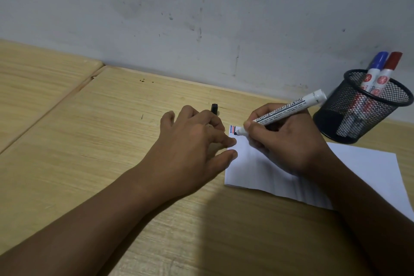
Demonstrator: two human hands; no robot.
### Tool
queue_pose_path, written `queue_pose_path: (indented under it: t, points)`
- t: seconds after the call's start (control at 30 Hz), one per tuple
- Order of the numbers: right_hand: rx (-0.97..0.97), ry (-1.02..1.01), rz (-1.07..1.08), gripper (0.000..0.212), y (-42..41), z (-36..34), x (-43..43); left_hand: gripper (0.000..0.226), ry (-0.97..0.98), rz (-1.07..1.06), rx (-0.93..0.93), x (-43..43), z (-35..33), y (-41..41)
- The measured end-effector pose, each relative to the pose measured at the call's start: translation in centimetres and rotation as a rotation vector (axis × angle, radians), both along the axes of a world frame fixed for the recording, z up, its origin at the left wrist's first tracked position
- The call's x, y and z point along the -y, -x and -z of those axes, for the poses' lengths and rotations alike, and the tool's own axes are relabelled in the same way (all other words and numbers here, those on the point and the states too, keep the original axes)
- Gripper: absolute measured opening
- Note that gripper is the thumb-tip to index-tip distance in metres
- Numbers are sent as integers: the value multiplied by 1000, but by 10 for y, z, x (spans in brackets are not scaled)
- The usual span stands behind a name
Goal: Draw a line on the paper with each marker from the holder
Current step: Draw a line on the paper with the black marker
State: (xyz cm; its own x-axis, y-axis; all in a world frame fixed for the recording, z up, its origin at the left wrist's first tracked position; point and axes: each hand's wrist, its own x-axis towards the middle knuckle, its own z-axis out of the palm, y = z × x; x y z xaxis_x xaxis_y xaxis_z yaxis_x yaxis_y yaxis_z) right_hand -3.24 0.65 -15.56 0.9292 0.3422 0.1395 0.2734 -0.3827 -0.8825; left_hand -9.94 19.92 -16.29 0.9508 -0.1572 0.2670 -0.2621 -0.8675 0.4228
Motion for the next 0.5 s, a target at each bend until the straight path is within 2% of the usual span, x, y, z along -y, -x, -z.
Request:
queue_pose_path:
  t: [0.1,0.2,0.3,0.37,0.47,0.5]
  points:
    - [-13,-33,1,8,-1,2,1,42,-7,2,6,-1,1,0]
    - [-79,-151,9,6,-3,4,4,38,-2,-7,14,-1,-1,0]
    - [-119,-293,8,6,-1,-2,5,36,95,-49,23,1,-3,3]
    - [-111,-423,39,6,1,-15,5,52,179,-91,5,0,-5,3]
    - [-50,-559,101,5,5,-40,8,90,240,-158,-85,2,-11,1]
    - [-36,-577,109,5,7,-48,10,93,257,-175,-111,3,-14,-2]
